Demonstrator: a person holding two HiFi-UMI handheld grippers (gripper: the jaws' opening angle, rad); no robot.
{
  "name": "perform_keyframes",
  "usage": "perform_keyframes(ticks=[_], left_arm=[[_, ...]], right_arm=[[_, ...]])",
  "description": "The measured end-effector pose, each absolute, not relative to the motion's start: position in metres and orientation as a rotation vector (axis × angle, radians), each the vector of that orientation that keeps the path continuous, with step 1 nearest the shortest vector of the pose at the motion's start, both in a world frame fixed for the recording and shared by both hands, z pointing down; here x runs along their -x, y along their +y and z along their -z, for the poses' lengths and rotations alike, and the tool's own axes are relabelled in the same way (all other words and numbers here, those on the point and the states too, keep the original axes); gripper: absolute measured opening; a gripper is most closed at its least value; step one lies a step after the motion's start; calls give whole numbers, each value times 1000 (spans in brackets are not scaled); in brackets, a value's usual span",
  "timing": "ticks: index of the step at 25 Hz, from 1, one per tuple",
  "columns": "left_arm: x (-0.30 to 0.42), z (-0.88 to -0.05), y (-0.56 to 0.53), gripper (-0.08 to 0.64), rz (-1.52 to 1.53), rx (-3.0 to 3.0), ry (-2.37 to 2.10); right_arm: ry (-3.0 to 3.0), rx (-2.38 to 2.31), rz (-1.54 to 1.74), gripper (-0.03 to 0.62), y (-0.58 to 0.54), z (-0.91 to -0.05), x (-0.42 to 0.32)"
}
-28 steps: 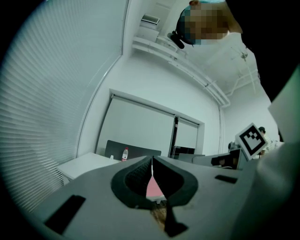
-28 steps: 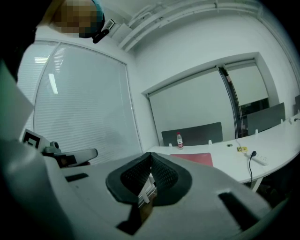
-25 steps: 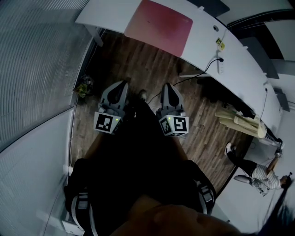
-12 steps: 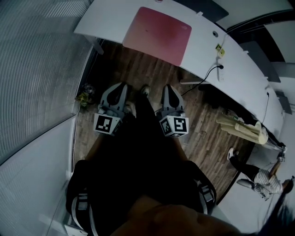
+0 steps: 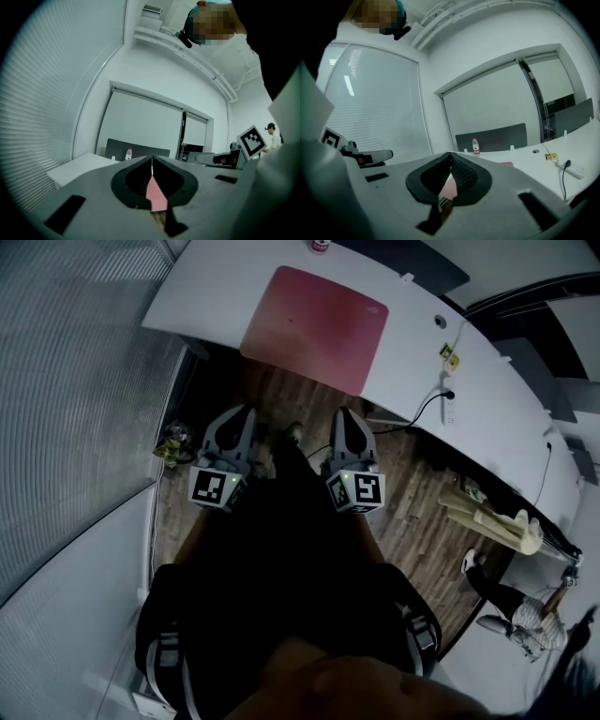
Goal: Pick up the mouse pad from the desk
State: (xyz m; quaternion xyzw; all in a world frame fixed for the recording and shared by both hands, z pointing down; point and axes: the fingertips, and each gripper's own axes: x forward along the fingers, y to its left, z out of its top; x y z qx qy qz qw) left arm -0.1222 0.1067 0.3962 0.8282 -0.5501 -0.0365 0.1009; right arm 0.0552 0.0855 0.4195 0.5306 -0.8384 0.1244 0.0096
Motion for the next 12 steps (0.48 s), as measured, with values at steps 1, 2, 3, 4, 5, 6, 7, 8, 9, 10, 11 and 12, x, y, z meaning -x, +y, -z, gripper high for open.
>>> perform_keyframes(ticks=[1,2,3,4,5,6,7,8,9,10,11,12], left_arm=[[120,-397,97,9,97,-2446,-1629],[118,-397,88,9,86,-2445,-1633],[115,-397,79,9,73,-2447,-1638],[112,-397,70,9,65,-2451,-1641],[107,-395,62,9,67,-2456,-1643],[103,-394,54,9,73,-2457,-1644],[99,-393,46,9,73,-2456,-1645],[95,-394,41,9,61,-2453,-1645],[92,-397,36,9,43,-2448,-1646],[88,-399,31,9,25,-2443,-1649],[85,-400,27,9,15,-2443,-1653],[82,-400,22,9,14,-2450,-1658]], right_arm=[[-2616,-1653,-390,2,76,-421,-58],[-2614,-1650,-396,2,68,-422,-61],[-2612,-1647,-402,2,59,-424,-65],[-2610,-1644,-406,2,51,-425,-69],[-2609,-1641,-410,2,42,-427,-74],[-2609,-1637,-414,2,34,-428,-78],[-2611,-1632,-417,2,27,-430,-82],[-2611,-1628,-420,2,21,-432,-85],[-2612,-1625,-423,2,16,-434,-89],[-2614,-1624,-426,2,11,-435,-93],[-2616,-1622,-428,2,6,-435,-98],[-2618,-1621,-431,2,1,-434,-102]])
